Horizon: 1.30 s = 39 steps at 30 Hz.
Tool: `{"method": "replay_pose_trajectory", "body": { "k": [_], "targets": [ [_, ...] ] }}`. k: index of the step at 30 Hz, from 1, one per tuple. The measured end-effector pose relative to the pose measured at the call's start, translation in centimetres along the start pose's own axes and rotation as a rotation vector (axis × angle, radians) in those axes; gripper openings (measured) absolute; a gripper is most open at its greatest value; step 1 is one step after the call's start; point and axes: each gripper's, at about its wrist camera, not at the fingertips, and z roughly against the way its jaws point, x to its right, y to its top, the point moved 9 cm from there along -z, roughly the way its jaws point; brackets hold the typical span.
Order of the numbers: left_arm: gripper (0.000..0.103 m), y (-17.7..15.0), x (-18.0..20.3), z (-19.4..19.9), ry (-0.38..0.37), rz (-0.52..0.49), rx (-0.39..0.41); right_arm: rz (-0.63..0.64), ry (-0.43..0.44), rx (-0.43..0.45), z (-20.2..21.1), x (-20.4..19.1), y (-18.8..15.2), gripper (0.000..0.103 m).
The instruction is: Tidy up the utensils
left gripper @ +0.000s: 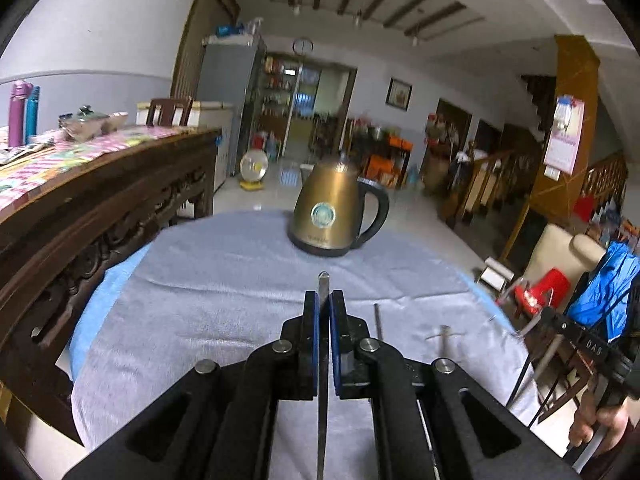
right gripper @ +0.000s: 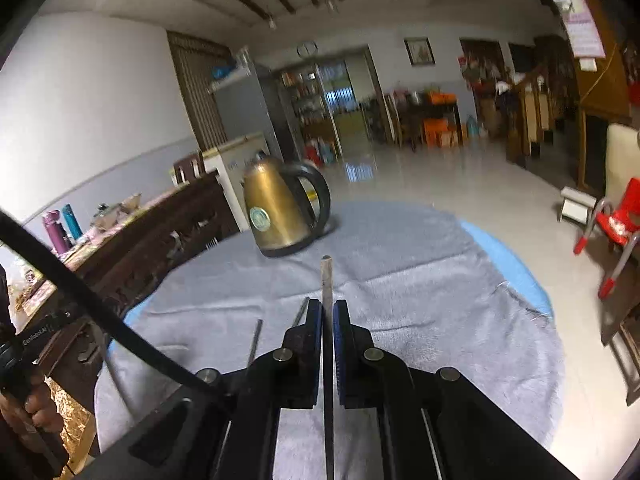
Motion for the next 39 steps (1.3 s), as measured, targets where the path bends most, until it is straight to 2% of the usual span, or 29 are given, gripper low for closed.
{"method": "replay_pose_trajectory", "body": {
  "k": [6, 13, 21, 32, 39],
  "targets": [
    [0.005, 0.6, 1.8, 4.0, -0.037, 0.001, 0.086, 0.038, -0.015, 0.082, 5.5, -1.5, -0.5, 0.006],
    [0.005, 1.9, 3.8, 6.5, -0.087, 0.004, 0.136, 0.06, -0.011, 0.154, 9.7, -3.0, -0.8, 0.006],
    [0.005, 3.7, 4.9, 9.6, -0.122, 0.027, 0.188, 0.106, 0.049, 0.236, 14.4, -5.4, 0.8, 0.006],
    [0.005, 5.1, 6.6, 11.7, -0.181, 0.044, 0.246, 0.153, 0.14, 0.333, 18.3, -9.4, 3.1, 0.006],
    [0.005, 3.7, 6.9, 10.2, -0.167, 0.052, 0.219, 0.143, 0.202, 0.342, 18.0, -11.7, 3.2, 0.006]
  ]
}}
